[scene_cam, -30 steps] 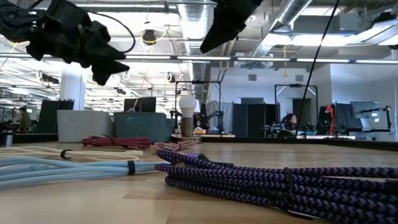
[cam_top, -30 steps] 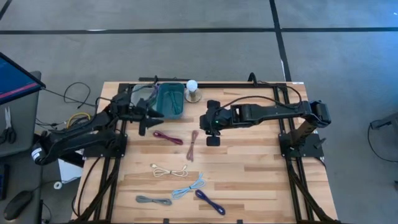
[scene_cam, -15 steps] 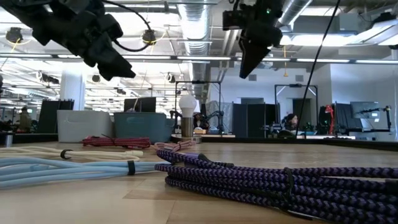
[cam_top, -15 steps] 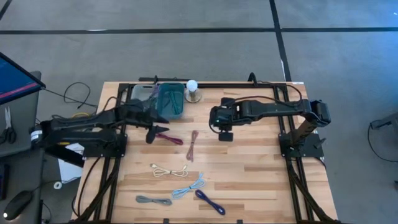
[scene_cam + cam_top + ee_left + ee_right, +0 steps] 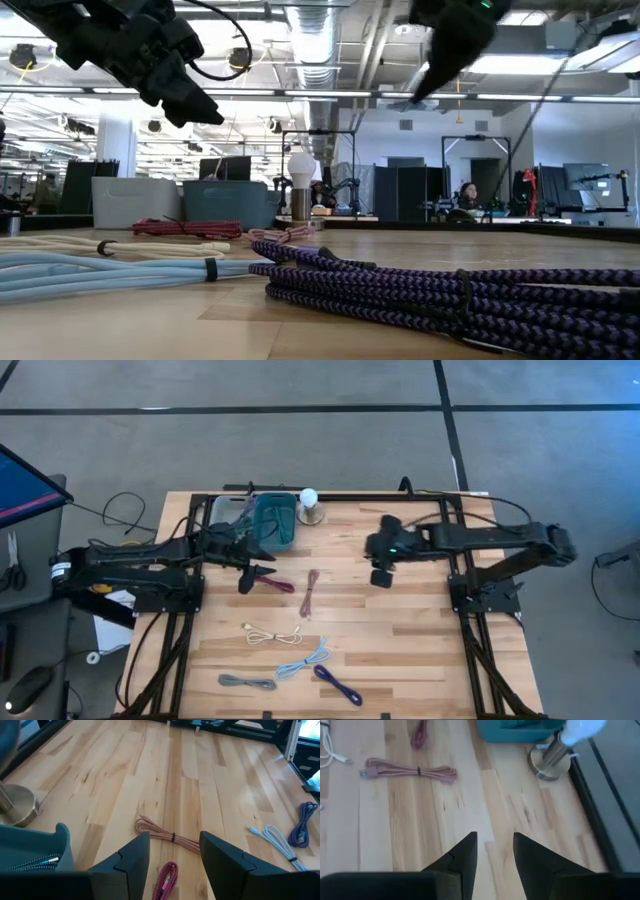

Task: Pick & Place USB Port
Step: Put the pink patterned charger cable into the blue bin

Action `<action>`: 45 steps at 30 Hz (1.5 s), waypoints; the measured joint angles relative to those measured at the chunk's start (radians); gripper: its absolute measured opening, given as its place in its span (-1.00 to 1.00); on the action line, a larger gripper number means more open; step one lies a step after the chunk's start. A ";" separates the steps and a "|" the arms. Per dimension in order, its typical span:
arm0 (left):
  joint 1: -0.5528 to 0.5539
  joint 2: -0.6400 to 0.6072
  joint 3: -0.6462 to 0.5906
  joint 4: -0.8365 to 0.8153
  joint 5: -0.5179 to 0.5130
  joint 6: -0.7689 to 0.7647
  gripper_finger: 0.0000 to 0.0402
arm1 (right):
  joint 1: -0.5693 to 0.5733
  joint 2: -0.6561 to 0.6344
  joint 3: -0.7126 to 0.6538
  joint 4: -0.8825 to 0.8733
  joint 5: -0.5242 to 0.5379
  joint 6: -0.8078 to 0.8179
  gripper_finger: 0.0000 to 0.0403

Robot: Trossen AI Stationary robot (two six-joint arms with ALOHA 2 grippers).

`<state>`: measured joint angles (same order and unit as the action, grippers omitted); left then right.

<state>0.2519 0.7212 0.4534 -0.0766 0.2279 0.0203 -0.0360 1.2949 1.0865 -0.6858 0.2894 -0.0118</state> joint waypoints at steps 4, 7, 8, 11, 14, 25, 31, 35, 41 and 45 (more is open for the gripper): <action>-0.031 0.010 0.000 0.004 -0.020 -0.002 -0.14 | 0.001 -0.165 -0.226 0.153 -0.004 0.074 -0.41; -0.073 0.034 0.000 0.005 -0.086 0.000 -0.14 | 0.007 -0.280 -0.372 0.262 -0.002 0.151 -0.41; -0.087 0.046 0.001 0.003 -0.105 0.001 -0.14 | 0.010 -0.317 -0.415 0.304 -0.001 0.169 -0.41; -0.129 0.095 0.026 -0.003 -0.141 0.002 -0.14 | 0.010 -0.420 -0.525 0.444 -0.001 0.195 -0.41; -0.165 0.166 0.072 -0.042 -0.165 0.002 -0.14 | 0.010 -0.503 -0.614 0.571 -0.001 0.197 -0.41; -0.194 0.387 0.158 -0.195 -0.207 0.015 -0.14 | 0.010 -0.556 -0.700 0.677 -0.001 0.223 -0.41; -0.194 0.450 0.158 -0.194 -0.237 0.028 -0.14 | 0.010 -0.554 -0.700 0.694 0.000 0.223 -0.41; -0.194 0.503 0.158 -0.191 -0.293 0.028 -0.14 | 0.010 -0.554 -0.700 0.705 0.000 0.223 -0.41; -0.194 0.584 0.158 -0.184 -0.296 0.028 -0.14 | 0.010 -0.554 -0.700 0.722 0.000 0.223 -0.41; -0.194 0.626 0.158 -0.152 -0.295 0.024 -0.14 | 0.010 -0.554 -0.700 0.734 0.000 0.222 -0.41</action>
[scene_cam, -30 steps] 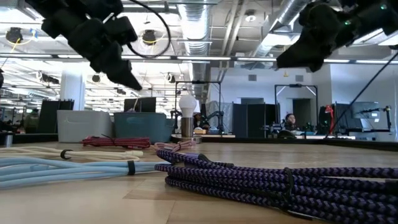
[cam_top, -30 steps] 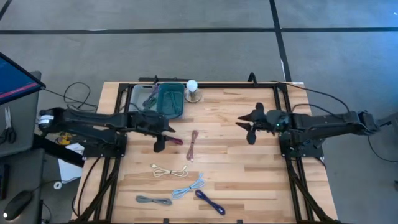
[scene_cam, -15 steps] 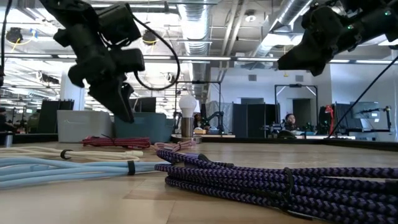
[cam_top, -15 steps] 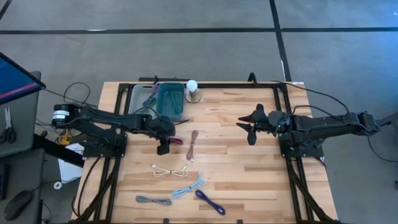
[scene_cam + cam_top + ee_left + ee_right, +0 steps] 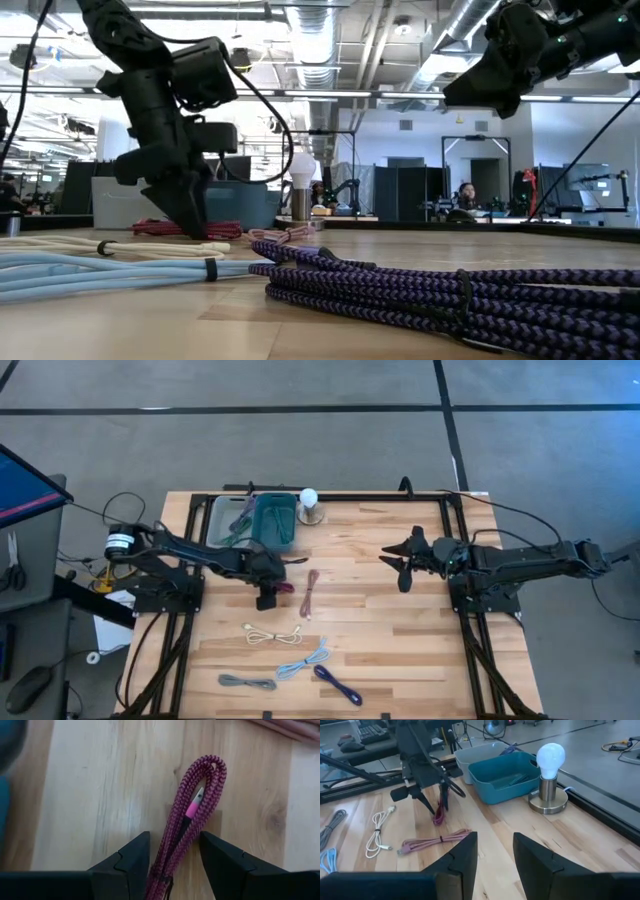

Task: Pick & Place USB Port
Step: Put the pink patterned charger cable into the blue bin

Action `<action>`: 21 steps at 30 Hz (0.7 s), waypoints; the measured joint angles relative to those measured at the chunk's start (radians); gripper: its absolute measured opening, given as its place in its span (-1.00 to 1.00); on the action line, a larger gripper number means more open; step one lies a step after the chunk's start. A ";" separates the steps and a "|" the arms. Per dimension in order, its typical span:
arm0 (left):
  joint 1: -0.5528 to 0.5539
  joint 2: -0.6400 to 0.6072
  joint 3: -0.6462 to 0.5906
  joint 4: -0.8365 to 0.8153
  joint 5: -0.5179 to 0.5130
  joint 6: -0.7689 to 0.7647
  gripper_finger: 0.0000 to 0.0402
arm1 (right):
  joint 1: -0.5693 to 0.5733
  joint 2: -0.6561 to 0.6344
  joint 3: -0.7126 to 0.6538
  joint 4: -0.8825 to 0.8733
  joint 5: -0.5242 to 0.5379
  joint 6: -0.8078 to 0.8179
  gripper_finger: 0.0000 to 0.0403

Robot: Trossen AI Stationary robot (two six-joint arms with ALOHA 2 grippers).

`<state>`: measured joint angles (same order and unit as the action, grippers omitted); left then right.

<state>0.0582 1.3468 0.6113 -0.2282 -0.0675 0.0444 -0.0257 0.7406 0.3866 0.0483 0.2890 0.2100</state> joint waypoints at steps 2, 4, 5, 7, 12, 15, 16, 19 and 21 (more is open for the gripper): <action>0.001 0.016 0.001 0.014 0.003 -0.003 -0.14 | 0.000 0.000 0.000 0.000 0.000 0.000 -0.41; 0.004 0.034 0.002 0.024 0.005 -0.005 -0.17 | 0.000 0.000 0.000 0.000 0.000 0.000 -0.41; 0.006 0.039 0.003 0.027 0.006 -0.011 -0.21 | 0.000 0.000 0.000 0.000 0.000 0.000 -0.41; 0.008 0.045 0.003 0.032 0.005 -0.024 -0.32 | 0.000 0.000 0.000 0.000 0.000 -0.001 -0.41; 0.008 0.045 0.003 0.041 0.000 -0.027 -0.73 | 0.000 0.000 0.000 -0.001 0.000 -0.002 -0.41; 0.005 0.045 0.002 0.041 -0.008 -0.026 -0.88 | 0.000 0.000 0.000 -0.002 0.000 -0.002 -0.41; 0.005 0.045 0.002 0.042 -0.008 -0.026 -0.88 | 0.000 0.000 0.000 -0.002 0.000 -0.002 -0.41; 0.005 0.039 0.000 0.058 -0.009 -0.026 -0.88 | 0.000 0.000 0.000 -0.002 0.000 -0.007 -0.41; 0.005 0.027 -0.002 0.071 -0.014 -0.025 -0.88 | 0.000 0.000 0.000 -0.002 0.000 -0.007 -0.41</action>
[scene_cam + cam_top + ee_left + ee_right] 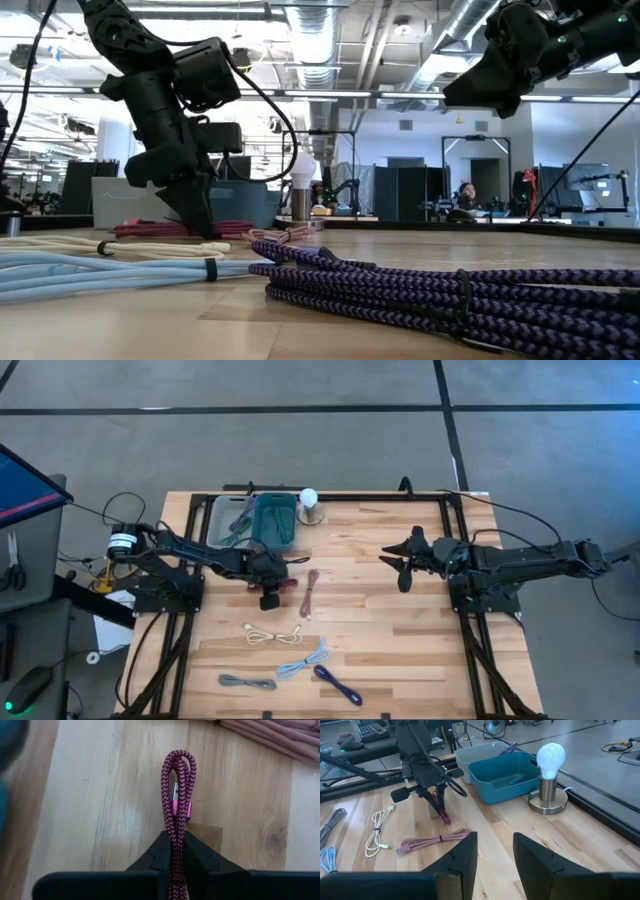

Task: Pick & Place USB Port
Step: Put the pink patterned charger cable into the blue bin

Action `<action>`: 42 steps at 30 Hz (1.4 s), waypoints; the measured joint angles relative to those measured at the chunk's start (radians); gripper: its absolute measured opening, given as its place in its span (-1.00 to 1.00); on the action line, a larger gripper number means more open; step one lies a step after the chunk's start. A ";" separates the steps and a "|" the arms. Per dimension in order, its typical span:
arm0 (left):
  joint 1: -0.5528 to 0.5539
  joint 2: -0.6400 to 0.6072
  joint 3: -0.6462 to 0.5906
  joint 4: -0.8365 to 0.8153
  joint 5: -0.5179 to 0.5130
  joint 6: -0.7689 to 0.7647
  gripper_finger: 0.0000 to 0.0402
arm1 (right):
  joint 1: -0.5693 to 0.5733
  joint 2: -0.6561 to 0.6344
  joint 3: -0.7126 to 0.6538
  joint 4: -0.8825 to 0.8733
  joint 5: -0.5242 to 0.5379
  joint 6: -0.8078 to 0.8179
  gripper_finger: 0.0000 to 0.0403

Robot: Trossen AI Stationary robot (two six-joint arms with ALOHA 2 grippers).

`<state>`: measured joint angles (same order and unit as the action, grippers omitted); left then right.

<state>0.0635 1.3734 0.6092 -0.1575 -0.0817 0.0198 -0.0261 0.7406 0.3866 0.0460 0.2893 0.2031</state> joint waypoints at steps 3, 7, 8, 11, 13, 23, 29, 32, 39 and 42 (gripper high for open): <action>0.002 -0.048 -0.004 0.016 -0.056 0.003 -0.88 | 0.000 0.000 0.000 0.000 0.000 0.000 -0.41; 0.000 -0.147 -0.002 0.029 -0.111 0.011 -0.88 | 0.000 0.000 0.000 0.000 0.000 -0.001 -0.41; 0.000 -0.175 -0.002 0.041 -0.122 0.024 -0.88 | 0.000 0.000 0.000 0.000 0.000 -0.001 -0.41; 0.001 -0.262 -0.001 0.091 -0.175 0.063 -0.88 | 0.000 0.000 0.000 0.003 0.000 -0.002 -0.41; 0.001 -0.314 -0.001 0.125 -0.229 0.103 -0.88 | 0.000 0.000 0.000 0.004 0.000 -0.003 -0.41; 0.124 -0.440 -0.001 0.367 -0.361 0.208 -0.88 | 0.000 0.000 0.000 0.012 0.003 -0.002 -0.41; 0.287 -0.397 0.000 0.461 -0.363 0.177 -0.88 | 0.000 0.000 0.000 0.012 0.002 -0.002 -0.41; 0.368 -0.361 0.000 0.491 -0.363 0.122 -0.88 | 0.000 0.000 0.000 0.012 0.002 -0.003 -0.41; 0.510 -0.246 0.001 0.537 -0.236 -0.032 -0.88 | 0.000 0.000 0.000 0.007 0.002 -0.016 -0.41; 0.524 -0.192 0.001 0.582 -0.179 -0.061 -0.88 | 0.000 0.000 0.000 0.006 0.002 -0.021 -0.41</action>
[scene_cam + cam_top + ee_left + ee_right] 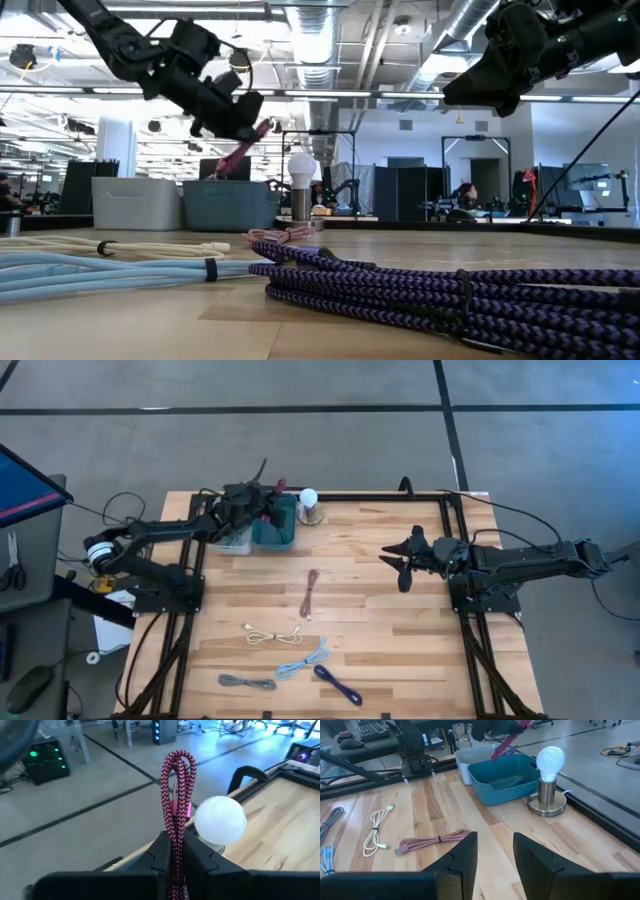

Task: Pick & Place USB Port
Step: Put the pink patterned charger cable into the blue bin

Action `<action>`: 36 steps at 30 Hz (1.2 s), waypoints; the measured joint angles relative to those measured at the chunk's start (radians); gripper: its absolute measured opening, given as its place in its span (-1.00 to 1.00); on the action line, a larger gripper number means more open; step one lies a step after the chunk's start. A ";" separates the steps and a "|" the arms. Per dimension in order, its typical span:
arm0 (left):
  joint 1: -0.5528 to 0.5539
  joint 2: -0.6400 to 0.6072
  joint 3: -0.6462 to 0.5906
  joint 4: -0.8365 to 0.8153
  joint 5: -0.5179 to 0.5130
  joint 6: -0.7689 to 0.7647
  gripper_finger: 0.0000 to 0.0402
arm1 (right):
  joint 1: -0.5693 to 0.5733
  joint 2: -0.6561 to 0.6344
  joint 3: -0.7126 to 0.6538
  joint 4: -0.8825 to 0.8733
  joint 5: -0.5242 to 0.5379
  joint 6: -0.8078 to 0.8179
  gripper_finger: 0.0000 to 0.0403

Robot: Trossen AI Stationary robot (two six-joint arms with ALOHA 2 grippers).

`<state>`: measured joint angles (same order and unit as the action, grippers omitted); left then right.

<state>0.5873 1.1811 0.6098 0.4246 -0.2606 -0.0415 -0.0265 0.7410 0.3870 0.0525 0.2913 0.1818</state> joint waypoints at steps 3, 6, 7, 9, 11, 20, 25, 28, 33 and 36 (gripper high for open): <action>0.000 0.044 0.000 0.011 0.002 -0.015 -0.88 | 0.000 0.000 0.000 0.000 0.000 0.000 -0.41; 0.005 0.083 0.000 0.011 0.001 -0.041 -0.88 | 0.000 0.000 0.000 0.000 0.000 0.000 -0.41; 0.005 0.095 0.000 0.013 0.000 -0.047 -0.88 | 0.000 0.000 0.000 0.000 0.000 0.001 -0.41; 0.005 0.117 0.000 0.010 -0.001 -0.060 -0.88 | 0.000 0.000 0.000 0.000 0.000 0.001 -0.41; 0.005 0.135 0.000 0.012 0.000 -0.075 -0.88 | 0.000 0.000 0.000 0.000 0.000 0.002 -0.41; 0.010 0.182 0.000 0.011 -0.009 -0.129 -0.86 | 0.000 0.000 0.000 0.000 -0.002 0.002 -0.41; 0.010 0.183 0.000 0.002 -0.055 -0.132 -0.84 | 0.000 0.000 0.000 0.000 -0.002 0.002 -0.41; 0.010 0.183 0.000 -0.001 -0.061 -0.132 -0.83 | 0.000 0.000 0.000 0.000 -0.002 0.003 -0.41; 0.010 0.183 0.000 -0.005 -0.061 -0.132 -0.71 | 0.000 0.000 0.000 0.000 -0.002 0.003 -0.41; 0.010 0.183 0.000 -0.006 -0.061 -0.129 -0.61 | 0.000 0.000 0.000 0.000 -0.002 0.003 -0.41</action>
<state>0.5968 1.3640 0.6102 0.4191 -0.3214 -0.1707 -0.0265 0.7410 0.3870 0.0525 0.2893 0.1844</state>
